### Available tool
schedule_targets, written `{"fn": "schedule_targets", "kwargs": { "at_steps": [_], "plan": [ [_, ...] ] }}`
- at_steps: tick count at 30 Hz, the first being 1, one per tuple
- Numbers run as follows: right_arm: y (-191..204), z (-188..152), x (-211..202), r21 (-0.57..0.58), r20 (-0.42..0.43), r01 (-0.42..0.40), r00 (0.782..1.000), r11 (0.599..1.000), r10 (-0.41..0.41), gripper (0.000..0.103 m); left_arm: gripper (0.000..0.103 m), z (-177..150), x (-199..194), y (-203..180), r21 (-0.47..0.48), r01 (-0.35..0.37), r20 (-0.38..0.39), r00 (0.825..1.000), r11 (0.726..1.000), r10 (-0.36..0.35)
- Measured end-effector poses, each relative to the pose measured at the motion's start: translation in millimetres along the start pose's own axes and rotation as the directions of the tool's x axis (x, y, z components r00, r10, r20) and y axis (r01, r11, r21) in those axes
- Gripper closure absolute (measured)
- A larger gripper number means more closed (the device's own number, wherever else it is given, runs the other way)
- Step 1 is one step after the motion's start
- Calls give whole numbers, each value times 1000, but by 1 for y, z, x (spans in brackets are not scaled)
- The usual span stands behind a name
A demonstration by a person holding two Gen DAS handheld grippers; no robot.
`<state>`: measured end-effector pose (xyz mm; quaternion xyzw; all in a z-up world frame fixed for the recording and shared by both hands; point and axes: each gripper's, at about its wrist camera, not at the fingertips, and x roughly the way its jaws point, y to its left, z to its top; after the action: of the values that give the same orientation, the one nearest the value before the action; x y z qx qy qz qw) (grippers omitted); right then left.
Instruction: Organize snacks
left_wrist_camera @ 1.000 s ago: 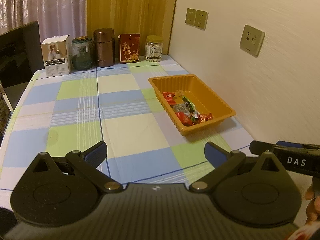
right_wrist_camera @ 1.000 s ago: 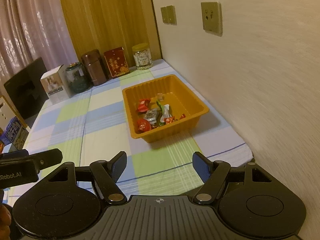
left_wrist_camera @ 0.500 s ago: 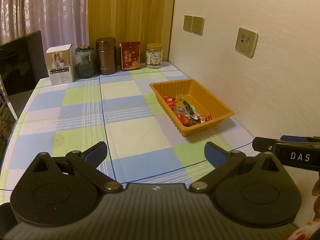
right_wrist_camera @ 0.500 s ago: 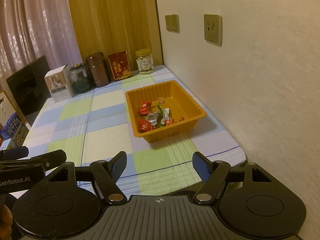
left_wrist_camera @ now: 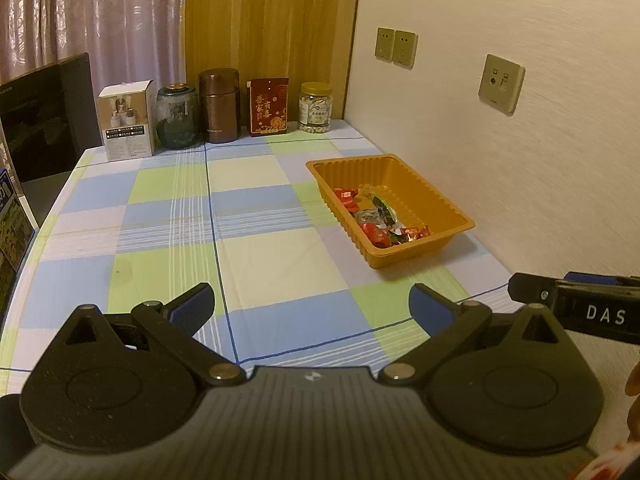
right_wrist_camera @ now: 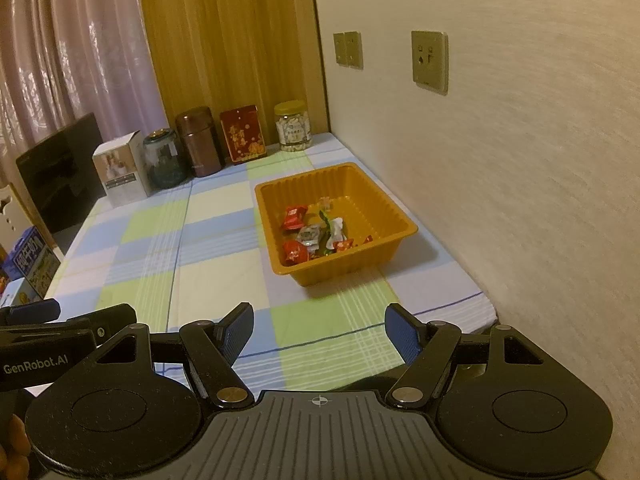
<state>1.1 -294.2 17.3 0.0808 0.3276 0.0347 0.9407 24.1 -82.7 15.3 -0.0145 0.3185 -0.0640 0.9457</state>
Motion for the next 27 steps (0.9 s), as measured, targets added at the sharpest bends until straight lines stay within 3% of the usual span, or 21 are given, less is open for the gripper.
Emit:
{"fn": "schedule_targets", "kwargs": {
  "at_steps": [27],
  "plan": [
    [0,-1,2,10,4,1,1000,1000,-1,31,0,0,2,0,0,-4,1,1000,1000,4]
  ]
}}
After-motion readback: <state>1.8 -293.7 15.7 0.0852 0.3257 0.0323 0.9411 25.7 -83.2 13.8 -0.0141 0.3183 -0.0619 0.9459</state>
